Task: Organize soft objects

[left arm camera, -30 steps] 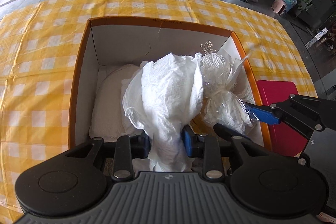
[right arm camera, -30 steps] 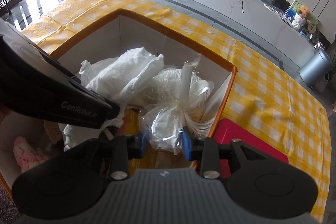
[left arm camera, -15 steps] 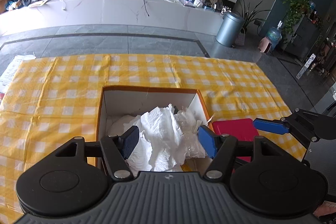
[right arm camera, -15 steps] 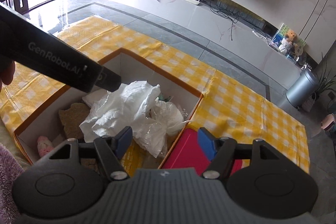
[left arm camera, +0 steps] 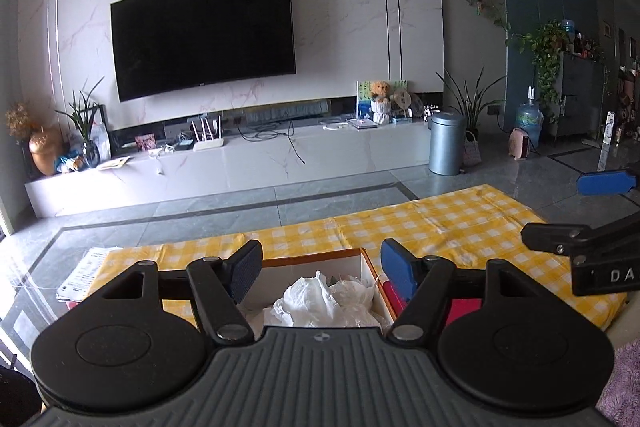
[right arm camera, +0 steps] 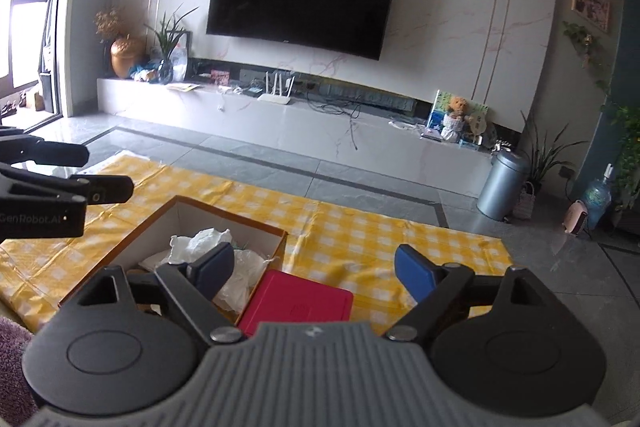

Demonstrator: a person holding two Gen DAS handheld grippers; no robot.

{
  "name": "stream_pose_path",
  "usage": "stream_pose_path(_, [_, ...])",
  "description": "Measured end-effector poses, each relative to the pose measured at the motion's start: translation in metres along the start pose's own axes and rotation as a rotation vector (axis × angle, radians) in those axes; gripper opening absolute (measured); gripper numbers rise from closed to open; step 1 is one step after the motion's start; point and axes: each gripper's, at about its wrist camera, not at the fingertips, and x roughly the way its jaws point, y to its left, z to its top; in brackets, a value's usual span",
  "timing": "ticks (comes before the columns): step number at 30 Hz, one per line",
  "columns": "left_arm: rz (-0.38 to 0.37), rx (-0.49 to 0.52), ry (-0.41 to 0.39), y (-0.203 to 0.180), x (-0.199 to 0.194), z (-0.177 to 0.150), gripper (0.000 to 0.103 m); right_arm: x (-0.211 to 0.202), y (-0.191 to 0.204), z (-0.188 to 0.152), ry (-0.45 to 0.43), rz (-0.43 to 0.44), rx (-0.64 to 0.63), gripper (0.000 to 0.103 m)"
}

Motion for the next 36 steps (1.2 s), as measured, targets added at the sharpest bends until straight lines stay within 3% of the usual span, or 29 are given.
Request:
stream_pose_path(5, [0.062, -0.030, -0.039, -0.015, -0.018, -0.030, 0.090, -0.042, -0.016, -0.027, -0.092, -0.075, 0.115, 0.091])
stream_pose_path(10, [0.075, -0.106, 0.010, -0.017, -0.018, -0.062, 0.090, -0.058, -0.013, -0.064, -0.168, -0.149, 0.140, 0.093])
stream_pose_path(16, [0.152, -0.130, 0.031, -0.020, -0.019, -0.095, 0.091, -0.047, 0.003, -0.116, -0.151, -0.163, 0.202, 0.093])
stream_pose_path(20, [0.169, -0.095, 0.037, -0.029, -0.020, -0.119, 0.091, -0.036, 0.016, -0.146, -0.128, -0.160, 0.161, 0.093])
stream_pose_path(26, [0.206, -0.024, 0.066, -0.037, -0.014, -0.135, 0.091, -0.028, 0.015, -0.163, -0.093, -0.115, 0.195, 0.093])
stream_pose_path(36, [0.215, -0.089, 0.152, -0.024, -0.005, -0.150, 0.092, -0.012, 0.011, -0.175, -0.009, -0.134, 0.232, 0.093])
